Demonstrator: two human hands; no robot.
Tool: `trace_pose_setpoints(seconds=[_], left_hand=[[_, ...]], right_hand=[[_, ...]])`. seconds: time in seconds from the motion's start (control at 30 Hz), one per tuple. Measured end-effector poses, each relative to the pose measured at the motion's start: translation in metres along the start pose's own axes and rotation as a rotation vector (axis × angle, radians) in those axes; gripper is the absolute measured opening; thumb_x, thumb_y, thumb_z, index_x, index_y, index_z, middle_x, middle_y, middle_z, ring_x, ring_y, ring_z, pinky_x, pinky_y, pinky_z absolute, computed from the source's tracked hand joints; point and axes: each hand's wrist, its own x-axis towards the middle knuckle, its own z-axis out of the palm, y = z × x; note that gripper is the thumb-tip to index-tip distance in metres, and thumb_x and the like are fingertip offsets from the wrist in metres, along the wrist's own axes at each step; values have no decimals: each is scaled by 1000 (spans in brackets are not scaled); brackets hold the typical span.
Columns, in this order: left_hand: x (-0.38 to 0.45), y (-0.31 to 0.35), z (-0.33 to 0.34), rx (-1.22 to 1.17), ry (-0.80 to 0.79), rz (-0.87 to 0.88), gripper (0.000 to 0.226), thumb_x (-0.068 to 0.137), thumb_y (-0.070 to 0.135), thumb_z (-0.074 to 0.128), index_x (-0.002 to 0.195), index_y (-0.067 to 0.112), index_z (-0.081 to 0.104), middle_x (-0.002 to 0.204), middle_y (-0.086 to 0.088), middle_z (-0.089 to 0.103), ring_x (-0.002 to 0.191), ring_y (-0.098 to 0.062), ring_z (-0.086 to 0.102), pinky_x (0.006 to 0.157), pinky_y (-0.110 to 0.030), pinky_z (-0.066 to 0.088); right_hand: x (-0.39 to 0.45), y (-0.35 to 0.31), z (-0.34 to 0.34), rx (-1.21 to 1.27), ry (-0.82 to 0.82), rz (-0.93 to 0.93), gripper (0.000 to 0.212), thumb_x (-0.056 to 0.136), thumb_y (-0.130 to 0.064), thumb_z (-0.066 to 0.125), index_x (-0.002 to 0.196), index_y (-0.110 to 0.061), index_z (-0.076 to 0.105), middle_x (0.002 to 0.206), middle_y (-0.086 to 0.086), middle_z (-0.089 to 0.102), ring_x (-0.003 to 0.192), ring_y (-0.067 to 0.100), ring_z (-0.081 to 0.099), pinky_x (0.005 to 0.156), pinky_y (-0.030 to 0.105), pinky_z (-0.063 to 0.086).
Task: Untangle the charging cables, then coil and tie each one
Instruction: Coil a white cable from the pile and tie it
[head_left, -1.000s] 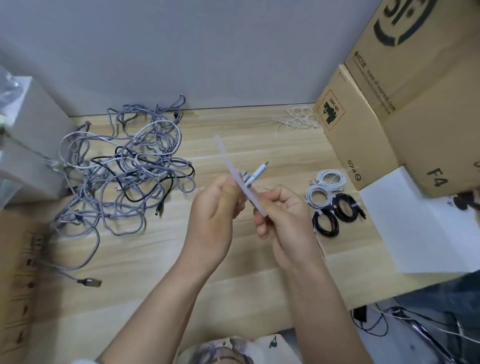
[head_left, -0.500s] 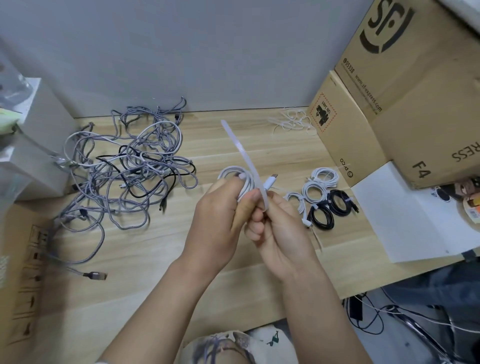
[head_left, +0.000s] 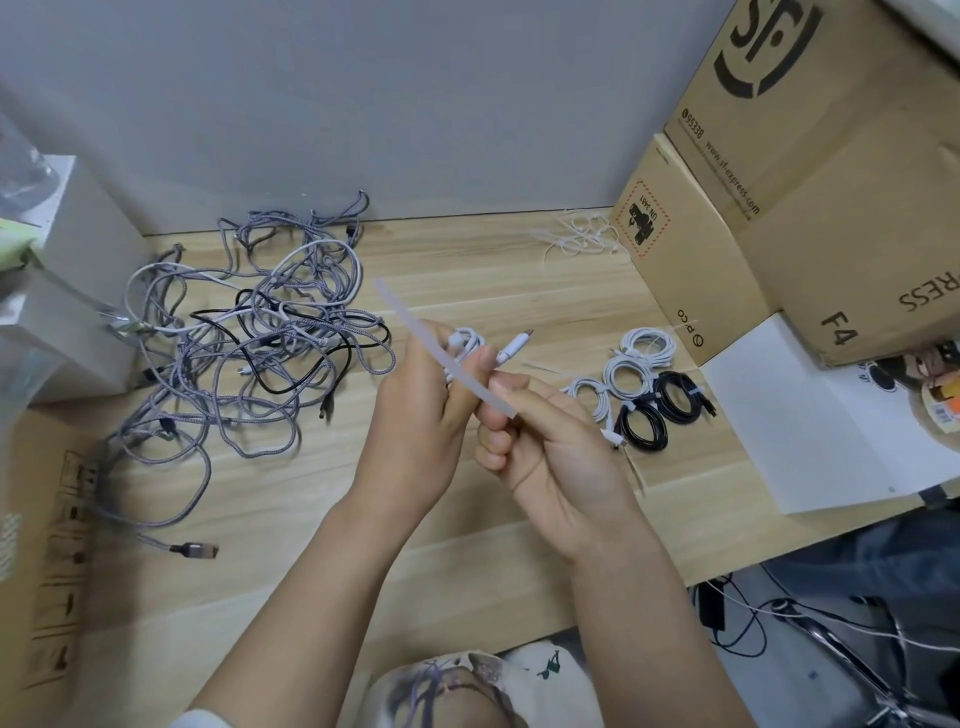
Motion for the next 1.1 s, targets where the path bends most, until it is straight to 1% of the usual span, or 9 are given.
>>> trace_pose_setpoints(seconds=[0.2,0.3,0.4,0.53,0.67,0.77,0.9,1.0,1.1], left_hand=[[2,-1,-6,84,-85,-12,38,89,52,41,61,26,41,55,6,48,55,-18,41,57,-35,35],[2,1,-7,135,-95,21,36,90,41,43,59,26,35,54,5,38,52,-15,32,51,-26,30],[2,1,-7,112,-101,42,35,90,32,45,64,11,36,57,6,28,56,-14,25,50,-25,21],[2,1,-7,138,-101,21,35,91,30,51,58,25,42,52,7,38,53,-13,30,47,-21,24],[1,-2,-6,239,-161,37,32,87,32,44,76,6,60,62,-1,55,62,-19,48,59,-32,40],[-2,-1,-5,266,-172,60,42,79,38,36,80,3,60,68,-4,61,67,-18,53,62,-32,41],[-4,0,-7,155,-170,-11,26,88,25,46,67,16,56,55,9,56,64,-13,51,54,-18,36],[-3,3,-7,62,-175,-95,40,94,21,51,55,26,43,45,8,38,47,-7,33,46,-17,26],[-1,1,-5,7,-183,-142,40,89,36,54,56,13,49,52,9,35,53,-5,29,51,-23,26]], right_hand=[[1,2,-2,-41,23,2,21,91,-4,47,72,-10,54,56,1,47,44,8,41,43,18,35],[-1,-1,-1,-259,93,-60,21,91,-7,52,70,-12,53,50,-4,41,42,8,32,42,17,25],[-2,0,1,-589,205,-257,27,87,-13,64,63,-12,51,45,-10,35,41,5,28,43,13,24],[-6,1,2,-853,302,-581,34,81,-37,67,60,-13,55,51,-7,32,50,6,30,50,17,28],[-5,-2,7,-826,123,-638,37,81,-51,53,70,-17,63,65,6,58,63,17,52,60,27,41],[-7,-2,12,-770,30,-645,30,81,-46,54,65,-21,58,64,12,61,68,29,57,68,37,47],[-13,-3,18,-496,-69,-532,32,82,-34,61,54,-23,50,48,-4,39,47,8,34,50,19,32],[-13,-5,17,-141,-109,-338,36,84,-27,53,49,-20,44,40,-11,27,38,5,19,42,19,18],[-15,-5,18,-18,-177,-322,39,83,-22,57,48,-19,41,37,-11,25,34,4,21,39,18,21]])
